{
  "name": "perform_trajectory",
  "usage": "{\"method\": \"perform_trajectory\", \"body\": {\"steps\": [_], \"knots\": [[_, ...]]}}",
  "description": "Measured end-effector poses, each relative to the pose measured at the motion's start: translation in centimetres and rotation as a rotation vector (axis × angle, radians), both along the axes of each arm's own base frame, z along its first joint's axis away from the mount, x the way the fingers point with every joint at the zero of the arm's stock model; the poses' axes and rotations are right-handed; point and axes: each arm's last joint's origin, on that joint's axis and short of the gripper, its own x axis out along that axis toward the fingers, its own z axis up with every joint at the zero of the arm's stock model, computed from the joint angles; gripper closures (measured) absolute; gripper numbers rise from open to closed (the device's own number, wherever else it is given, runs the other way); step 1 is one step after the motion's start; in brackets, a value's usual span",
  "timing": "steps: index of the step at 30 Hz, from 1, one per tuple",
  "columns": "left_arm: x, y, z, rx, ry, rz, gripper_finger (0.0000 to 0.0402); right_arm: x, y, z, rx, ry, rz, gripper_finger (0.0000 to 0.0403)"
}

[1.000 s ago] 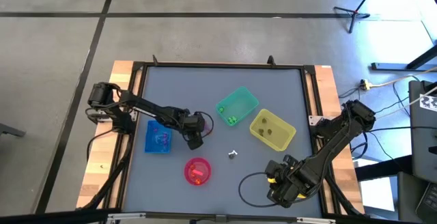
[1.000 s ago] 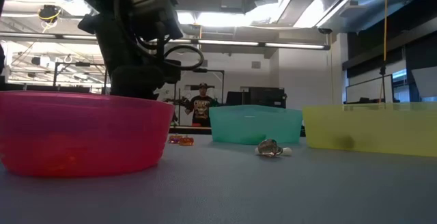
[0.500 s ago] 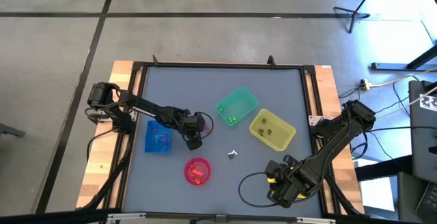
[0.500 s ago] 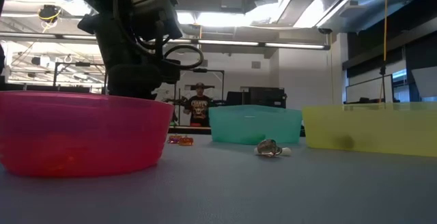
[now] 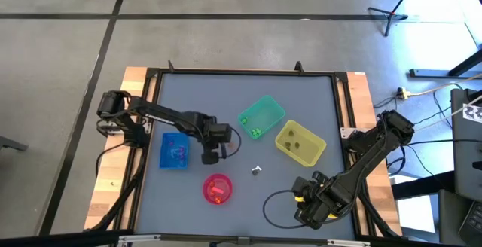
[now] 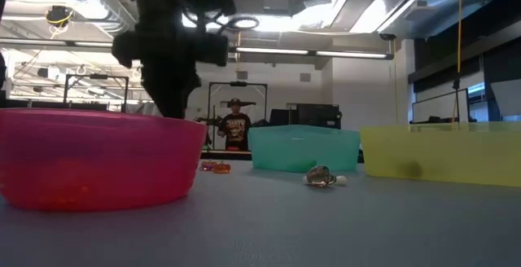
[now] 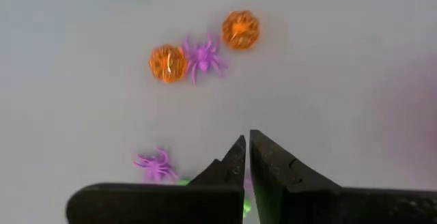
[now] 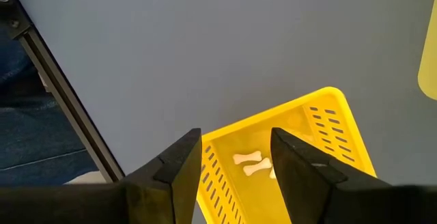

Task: Sort Halloween decoration
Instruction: Put the violet spider toy into the blue bin

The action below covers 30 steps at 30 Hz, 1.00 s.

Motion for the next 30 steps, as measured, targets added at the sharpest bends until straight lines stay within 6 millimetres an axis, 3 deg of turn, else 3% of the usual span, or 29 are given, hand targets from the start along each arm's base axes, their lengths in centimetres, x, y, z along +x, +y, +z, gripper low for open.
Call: {"method": "perform_trajectory", "body": {"steps": [7,13,22,30], "knots": [[-0.1,-0.4,0.9,-0.076,0.053,-0.16,0.0377,0.0,0.0,0.0,0.005,-0.005,0.0,0.023],[-1.0,-0.5,0.7,-0.069,0.143,-0.246,0.0317,0.1,0.1,0.0,0.006,-0.006,0.0,0.023],[-0.8,-1.2,0.8,-0.036,0.127,-0.353,0.0225,0.1,0.1,0.0,0.006,-0.006,0.0,0.023],[-1.2,-1.4,-0.8,-0.023,0.095,-0.363,0.0184,0.1,0.1,0.0,0.006,-0.006,0.0,0.023]]}}
